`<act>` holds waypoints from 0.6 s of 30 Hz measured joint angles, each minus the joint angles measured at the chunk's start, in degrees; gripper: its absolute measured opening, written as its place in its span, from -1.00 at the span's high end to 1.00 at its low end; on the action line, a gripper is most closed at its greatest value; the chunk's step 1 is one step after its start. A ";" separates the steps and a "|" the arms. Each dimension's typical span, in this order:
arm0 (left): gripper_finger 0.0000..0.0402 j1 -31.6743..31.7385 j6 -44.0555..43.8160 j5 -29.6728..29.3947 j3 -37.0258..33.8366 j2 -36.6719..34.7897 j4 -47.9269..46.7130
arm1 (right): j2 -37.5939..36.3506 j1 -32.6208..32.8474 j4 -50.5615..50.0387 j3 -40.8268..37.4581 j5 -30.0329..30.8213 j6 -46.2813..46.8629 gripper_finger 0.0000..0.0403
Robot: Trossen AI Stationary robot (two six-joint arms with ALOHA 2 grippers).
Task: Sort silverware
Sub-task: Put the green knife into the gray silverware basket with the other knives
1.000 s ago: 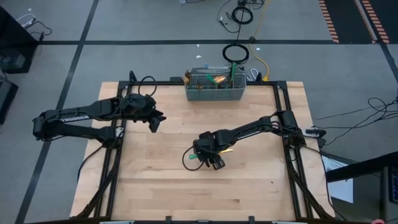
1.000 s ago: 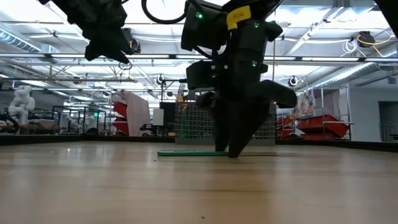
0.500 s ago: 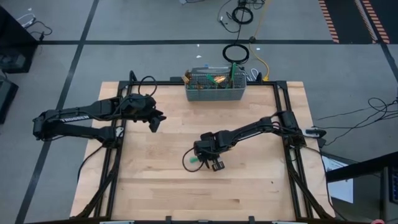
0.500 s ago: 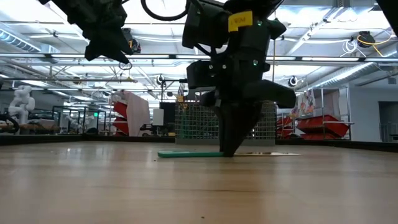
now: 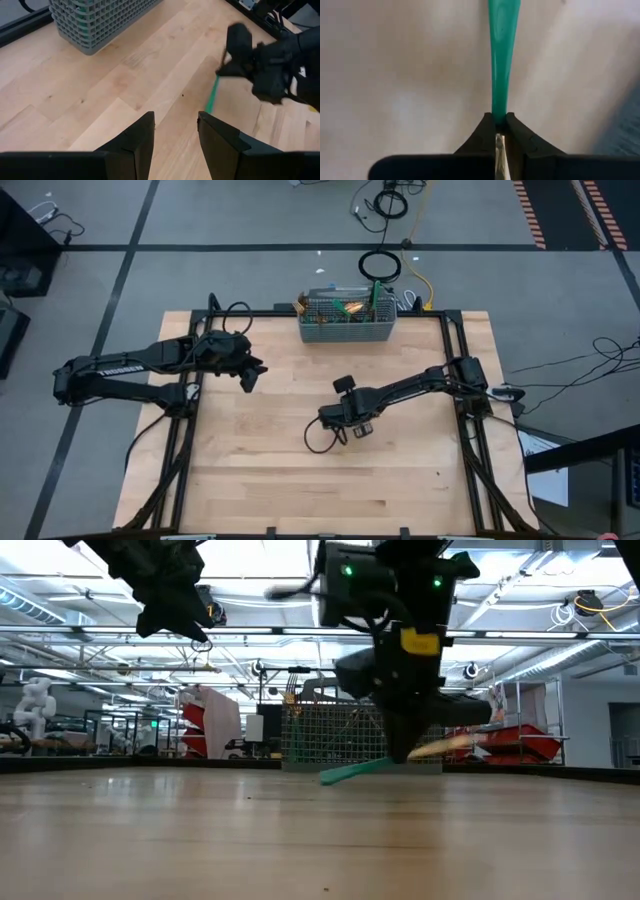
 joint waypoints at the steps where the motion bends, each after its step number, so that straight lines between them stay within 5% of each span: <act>1: 0.23 0.00 0.00 0.00 0.00 0.01 0.01 | -0.06 -0.06 -1.73 0.02 2.51 -1.54 1.00; 10: 0.23 0.00 0.02 0.00 0.02 0.00 -0.02 | -0.46 -0.60 -12.54 0.16 15.40 -11.00 1.00; 18: 0.23 0.00 0.19 0.00 0.02 0.00 -0.04 | -1.18 -0.57 -19.42 0.22 20.79 -14.57 1.00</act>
